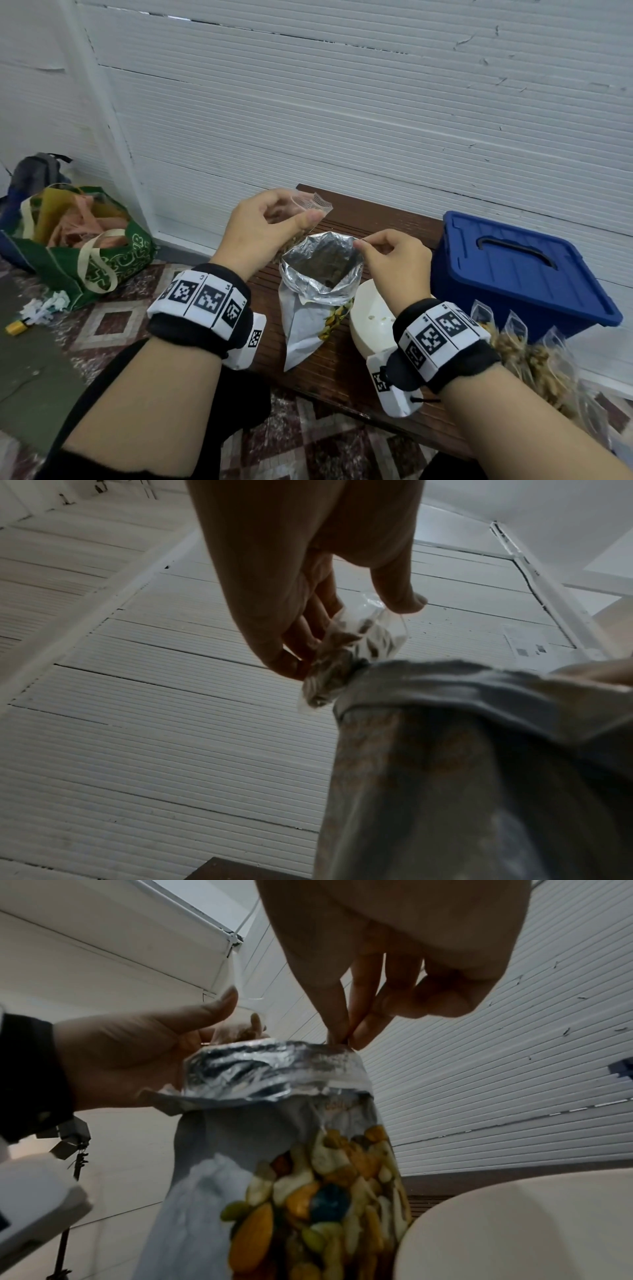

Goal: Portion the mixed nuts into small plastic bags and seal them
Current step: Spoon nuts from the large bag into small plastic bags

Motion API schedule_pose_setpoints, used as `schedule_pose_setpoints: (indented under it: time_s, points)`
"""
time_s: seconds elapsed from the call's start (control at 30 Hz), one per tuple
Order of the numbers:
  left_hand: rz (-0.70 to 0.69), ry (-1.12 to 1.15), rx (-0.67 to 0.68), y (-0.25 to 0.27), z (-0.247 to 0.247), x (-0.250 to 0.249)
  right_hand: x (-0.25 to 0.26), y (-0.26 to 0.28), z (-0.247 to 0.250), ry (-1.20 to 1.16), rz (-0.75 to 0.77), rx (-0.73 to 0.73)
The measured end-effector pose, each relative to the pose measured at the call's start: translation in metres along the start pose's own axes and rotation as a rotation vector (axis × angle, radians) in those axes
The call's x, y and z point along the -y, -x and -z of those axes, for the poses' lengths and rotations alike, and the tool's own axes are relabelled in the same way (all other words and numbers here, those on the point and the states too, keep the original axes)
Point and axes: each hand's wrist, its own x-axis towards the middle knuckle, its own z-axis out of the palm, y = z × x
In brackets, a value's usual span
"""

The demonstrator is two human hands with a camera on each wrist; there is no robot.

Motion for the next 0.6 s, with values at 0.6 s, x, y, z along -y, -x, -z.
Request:
schedule_pose_setpoints:
  time_s: [0.6]
  points:
    - [-0.171,-0.057,0.172,0.023,-0.064,-0.031,-0.025,0.019,0.068,-0.17,-0.03,-0.019]
